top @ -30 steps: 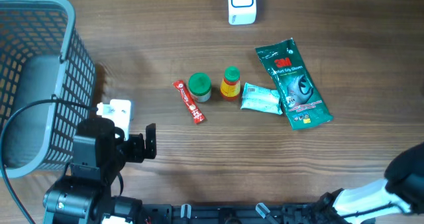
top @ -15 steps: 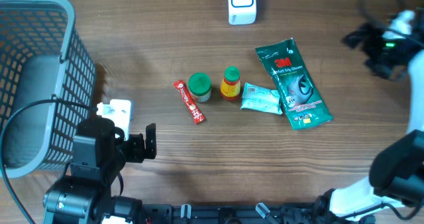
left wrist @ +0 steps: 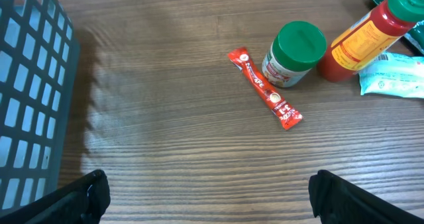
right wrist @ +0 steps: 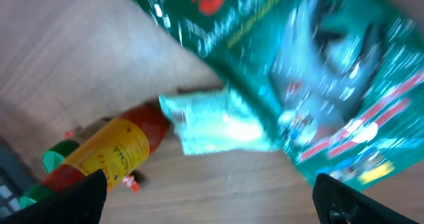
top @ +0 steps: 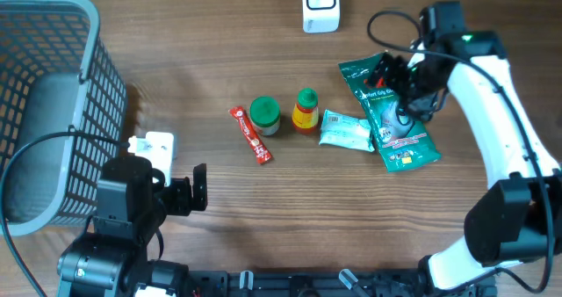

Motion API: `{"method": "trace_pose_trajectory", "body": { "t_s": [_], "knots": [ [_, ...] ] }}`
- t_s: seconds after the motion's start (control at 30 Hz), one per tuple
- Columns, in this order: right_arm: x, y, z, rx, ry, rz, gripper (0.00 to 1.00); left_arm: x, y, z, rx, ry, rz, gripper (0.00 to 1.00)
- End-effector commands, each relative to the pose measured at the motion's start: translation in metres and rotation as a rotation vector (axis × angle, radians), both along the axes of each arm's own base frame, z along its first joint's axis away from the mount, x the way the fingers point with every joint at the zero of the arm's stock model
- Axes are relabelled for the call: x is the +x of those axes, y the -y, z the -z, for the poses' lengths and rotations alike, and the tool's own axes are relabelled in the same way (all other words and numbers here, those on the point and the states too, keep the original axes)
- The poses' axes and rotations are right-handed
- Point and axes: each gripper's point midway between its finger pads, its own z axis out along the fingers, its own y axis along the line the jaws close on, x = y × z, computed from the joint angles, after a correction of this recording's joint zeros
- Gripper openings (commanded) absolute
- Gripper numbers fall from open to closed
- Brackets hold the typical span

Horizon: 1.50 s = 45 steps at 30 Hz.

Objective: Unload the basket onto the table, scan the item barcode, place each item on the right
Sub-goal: 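Reach the right gripper to the mint pouch and grasp it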

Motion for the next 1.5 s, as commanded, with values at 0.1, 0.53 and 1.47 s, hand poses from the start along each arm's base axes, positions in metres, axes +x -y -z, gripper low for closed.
{"method": "trace_pose_trajectory", "body": {
  "t_s": [0.1,0.53,1.47],
  "knots": [
    [-0.050,-0.026,0.055,0.091,-0.288,0.264,0.89,-0.001,0.002,0.001,-0.013,0.002,0.000,1.00],
    [-0.044,-0.020,0.132,0.109,-0.215,0.569,0.68,-0.001,0.002,0.001,-0.013,0.002,0.000,1.00],
    [-0.029,-0.014,0.109,0.058,0.206,0.120,0.05,-0.001,0.002,0.001,-0.013,0.002,0.000,1.00]
  ]
}}
